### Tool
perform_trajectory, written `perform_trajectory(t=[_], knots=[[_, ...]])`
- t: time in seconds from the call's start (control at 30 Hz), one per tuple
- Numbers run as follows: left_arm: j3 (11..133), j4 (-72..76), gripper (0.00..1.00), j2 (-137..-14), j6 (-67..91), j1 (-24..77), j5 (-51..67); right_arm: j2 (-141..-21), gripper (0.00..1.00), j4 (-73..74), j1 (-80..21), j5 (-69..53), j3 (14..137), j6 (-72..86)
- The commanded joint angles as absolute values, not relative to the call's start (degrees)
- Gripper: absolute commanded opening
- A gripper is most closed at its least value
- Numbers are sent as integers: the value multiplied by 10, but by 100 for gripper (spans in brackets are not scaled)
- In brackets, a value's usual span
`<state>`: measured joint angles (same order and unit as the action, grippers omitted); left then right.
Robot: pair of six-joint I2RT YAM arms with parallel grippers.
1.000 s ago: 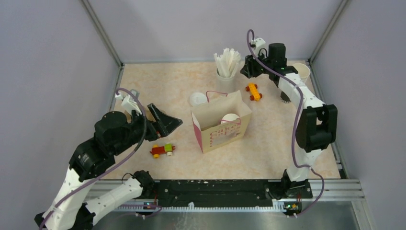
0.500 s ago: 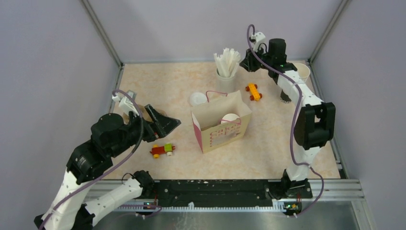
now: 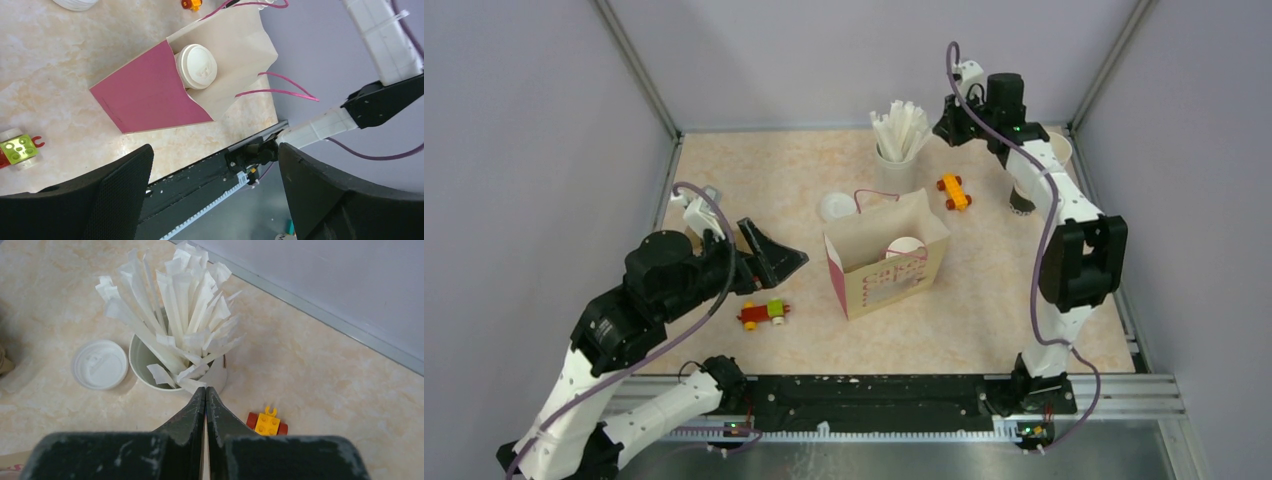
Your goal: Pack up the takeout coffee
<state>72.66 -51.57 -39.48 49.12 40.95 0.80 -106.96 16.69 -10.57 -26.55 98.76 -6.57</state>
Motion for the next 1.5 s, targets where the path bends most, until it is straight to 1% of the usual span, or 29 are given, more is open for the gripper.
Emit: perform_trajectory(t=[0.0,0.13,0.3,0.4,0.53,0.63,0.8,0.97,1.1,1.27,1.3,1.47], knots=[[730,-500,99,-413,435,409,13,-991,0,221,-101,-215,1032,-57],[748,-510,99,-421,398,409,-25,-937,0,256,-101,-182,1032,-55],[749,-534,99,-406,404,409,-105,-865,0,294,-101,-125,1033,-54],[736,-520,99,-392,384,409,-103,-819,0,313,-101,-98,1036,-55],[728,-502,99,-390,362,409,-79,-776,0,367,-101,-90,1078,-38],[732,-489,99,-400,323,409,-38,-737,0,402,-101,-108,1099,3],[740,-462,99,-411,284,409,-18,-663,0,445,-101,-140,1124,58],[728,-434,99,-403,280,409,-3,-627,0,517,-101,-197,1197,116],[717,-430,99,-395,281,409,-3,-604,0,554,-101,-251,1221,177],[718,-427,99,-399,277,409,-3,-557,0,565,-102,-296,1177,238],[720,-427,99,-401,278,409,13,-546,0,562,-102,-298,1162,246],[718,-419,99,-402,279,409,19,-494,0,497,-101,-317,1058,287]])
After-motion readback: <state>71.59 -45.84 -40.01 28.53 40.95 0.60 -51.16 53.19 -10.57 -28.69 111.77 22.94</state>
